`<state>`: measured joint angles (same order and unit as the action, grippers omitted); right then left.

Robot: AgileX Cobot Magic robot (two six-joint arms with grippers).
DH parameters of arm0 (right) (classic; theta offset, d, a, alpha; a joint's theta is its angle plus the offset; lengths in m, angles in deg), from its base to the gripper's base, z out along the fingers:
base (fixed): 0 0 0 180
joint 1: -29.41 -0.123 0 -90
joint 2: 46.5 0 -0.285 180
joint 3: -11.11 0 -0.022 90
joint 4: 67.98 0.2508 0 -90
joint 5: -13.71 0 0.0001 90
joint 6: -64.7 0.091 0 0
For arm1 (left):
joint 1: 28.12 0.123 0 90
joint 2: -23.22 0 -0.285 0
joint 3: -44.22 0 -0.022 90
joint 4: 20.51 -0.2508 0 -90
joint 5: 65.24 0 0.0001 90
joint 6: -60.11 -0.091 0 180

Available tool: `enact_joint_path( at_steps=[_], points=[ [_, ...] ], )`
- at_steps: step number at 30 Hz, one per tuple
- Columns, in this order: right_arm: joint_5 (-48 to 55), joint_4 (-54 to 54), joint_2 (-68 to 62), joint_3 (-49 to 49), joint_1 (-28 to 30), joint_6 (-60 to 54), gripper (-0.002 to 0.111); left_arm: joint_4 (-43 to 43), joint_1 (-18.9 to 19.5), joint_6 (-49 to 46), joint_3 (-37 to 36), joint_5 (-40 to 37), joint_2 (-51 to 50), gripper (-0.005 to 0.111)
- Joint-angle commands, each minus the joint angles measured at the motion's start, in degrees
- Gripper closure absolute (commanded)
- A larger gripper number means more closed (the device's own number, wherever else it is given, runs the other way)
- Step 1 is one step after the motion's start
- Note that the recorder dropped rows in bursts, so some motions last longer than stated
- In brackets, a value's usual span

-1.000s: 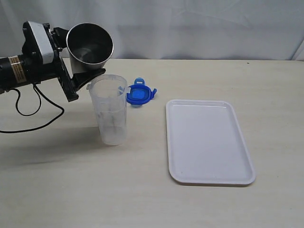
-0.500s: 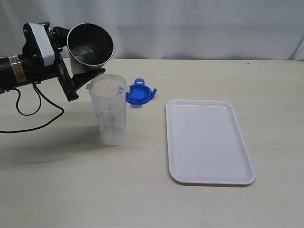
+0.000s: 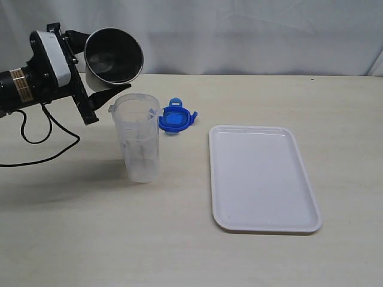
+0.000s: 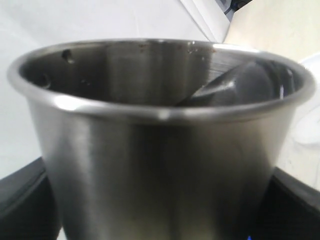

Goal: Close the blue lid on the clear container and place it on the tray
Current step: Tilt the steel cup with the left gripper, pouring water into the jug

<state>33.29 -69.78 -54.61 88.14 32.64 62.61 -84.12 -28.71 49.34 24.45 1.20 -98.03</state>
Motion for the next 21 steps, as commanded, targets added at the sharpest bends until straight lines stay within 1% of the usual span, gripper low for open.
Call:
enact_joint_path(
  at_steps=[1, 12, 21],
  points=[
    [0.0, 0.0, 0.3, 0.2, -0.1, 0.0, 0.104, 3.3, -0.1, -2.7, 0.6, 3.5, 1.3, 0.107],
    [0.0, 0.0, 0.3, 0.2, -0.1, 0.0, 0.104, 3.3, -0.1, -10.2, 0.6, 3.5, 1.3, 0.107],
    [0.0, 0.0, 0.3, 0.2, -0.1, 0.0, 0.104, 3.0, -0.1, -10.3, 0.6, 3.5, 1.3, 0.107]
  ],
)
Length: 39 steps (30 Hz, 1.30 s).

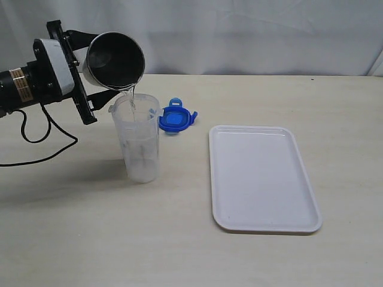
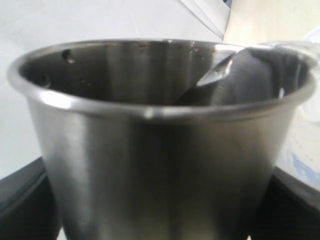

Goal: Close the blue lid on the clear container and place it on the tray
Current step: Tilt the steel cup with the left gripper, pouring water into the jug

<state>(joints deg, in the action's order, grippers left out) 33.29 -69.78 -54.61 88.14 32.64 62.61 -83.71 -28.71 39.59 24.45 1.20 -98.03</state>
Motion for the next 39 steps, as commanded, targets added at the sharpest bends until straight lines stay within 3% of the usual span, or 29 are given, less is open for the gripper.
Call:
enact_joint_path(
  at_steps=[1, 39],
  points=[
    [0.0, 0.0, 0.3, 0.2, -0.1, 0.0, 0.104, 2.5, -0.1, -0.5, 0.6, 3.5, 1.3, 0.107],
    [0.0, 0.0, 0.3, 0.2, -0.1, 0.0, 0.104, 3.9, -0.1, -5.3, 0.6, 3.5, 1.3, 0.107]
  ],
)
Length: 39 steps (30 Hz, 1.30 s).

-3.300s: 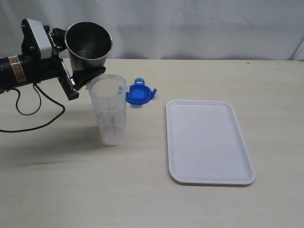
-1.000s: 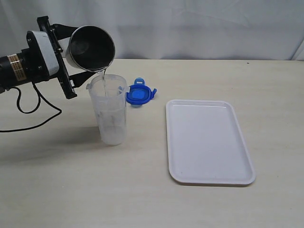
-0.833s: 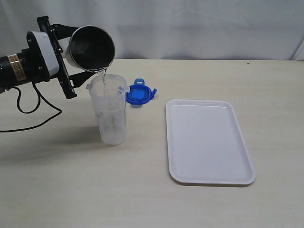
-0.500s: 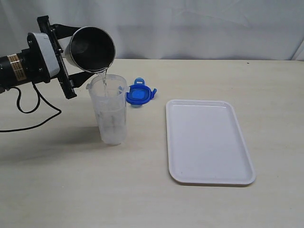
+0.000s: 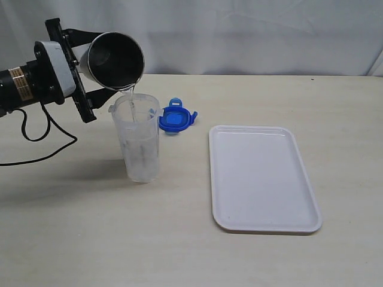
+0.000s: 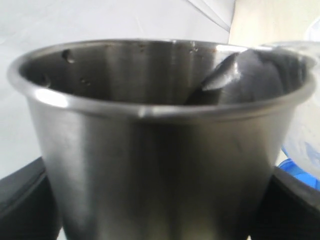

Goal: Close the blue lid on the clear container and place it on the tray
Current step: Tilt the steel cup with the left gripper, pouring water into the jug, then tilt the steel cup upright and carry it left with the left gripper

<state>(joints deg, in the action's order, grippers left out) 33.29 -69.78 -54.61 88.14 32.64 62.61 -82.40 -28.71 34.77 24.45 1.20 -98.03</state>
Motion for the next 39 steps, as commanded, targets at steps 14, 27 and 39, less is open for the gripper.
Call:
enact_joint_path(
  at_steps=[14, 27, 39],
  points=[
    [0.0, 0.0, 0.3, 0.2, -0.1, 0.0, 0.104, 2.6, -0.1, -0.1, 0.6, 3.5, 1.3, 0.107],
    [0.0, 0.0, 0.3, 0.2, -0.1, 0.0, 0.104, 2.6, -0.1, 10.6, 0.6, 1.8, 1.3, 0.107],
    [0.0, 0.0, 0.3, 0.2, -0.1, 0.0, 0.104, 10.7, -0.1, 25.9, 0.6, -0.4, 1.0, 0.107]
  ],
)
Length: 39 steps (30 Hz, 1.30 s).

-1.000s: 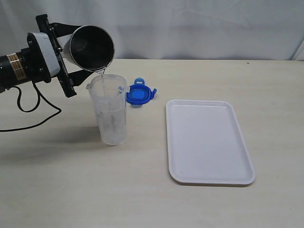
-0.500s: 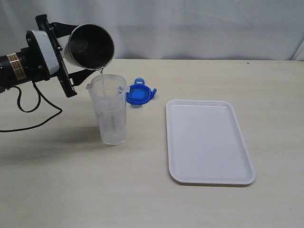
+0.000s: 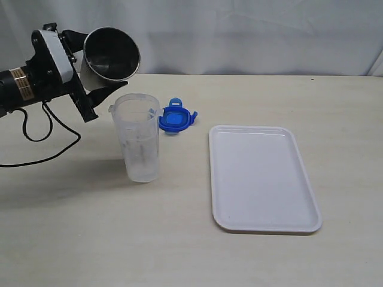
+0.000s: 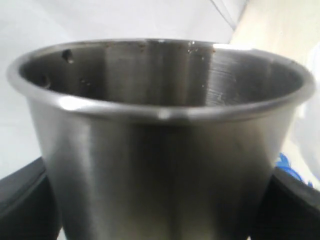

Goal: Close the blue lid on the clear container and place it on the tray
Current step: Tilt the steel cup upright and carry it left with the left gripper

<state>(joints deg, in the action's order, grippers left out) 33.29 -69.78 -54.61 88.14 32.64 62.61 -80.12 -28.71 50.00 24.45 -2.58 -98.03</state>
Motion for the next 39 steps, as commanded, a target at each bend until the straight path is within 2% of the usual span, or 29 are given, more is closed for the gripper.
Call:
enact_joint_path(
  at_steps=[1, 6, 8, 12, 19, 25, 29, 33, 39],
  points=[
    [0.0, 0.0, 0.3, 0.2, -0.1, 0.0, 0.104, 10.7, -0.1, 13.8, 0.6, 3.2, 1.0, 0.107],
    [0.0, 0.0, 0.3, 0.2, -0.1, 0.0, 0.104, 19.7, -0.1, 28.0, 0.6, 2.0, 1.0, 0.107],
    [0.0, 0.0, 0.3, 0.2, -0.1, 0.0, 0.104, 23.9, -0.1, 28.4, 0.8, 1.0, 1.0, 0.107],
    [0.0, 0.0, 0.3, 0.2, -0.1, 0.0, 0.104, 28.9, 0.0, 28.5, 5.2, -10.8, -0.4, 0.107],
    [0.0, 0.0, 0.3, 0.2, -0.1, 0.0, 0.104, 31.0, 0.2, 29.5, 12.5, -3.6, -9.4, 0.107],
    [0.0, 0.0, 0.3, 0.2, -0.1, 0.0, 0.104, 32.0, 0.7, 29.6, 20.0, -9.0, -15.9, 0.107],
    [0.0, 0.0, 0.3, 0.2, -0.1, 0.0, 0.104, 33.9, 1.0, 29.6, 22.1, -8.9, -18.3, 0.107],
    [0.0, 0.0, 0.3, 0.2, -0.1, 0.0, 0.104, 36.3, 3.0, 29.5, 22.6, -9.3, -18.8, 0.107],
    [0.0, 0.0, 0.3, 0.2, -0.1, 0.0, 0.104, 36.2, 8.5, 29.5, 22.6, -10.4, -19.1, 0.107]
  ],
)
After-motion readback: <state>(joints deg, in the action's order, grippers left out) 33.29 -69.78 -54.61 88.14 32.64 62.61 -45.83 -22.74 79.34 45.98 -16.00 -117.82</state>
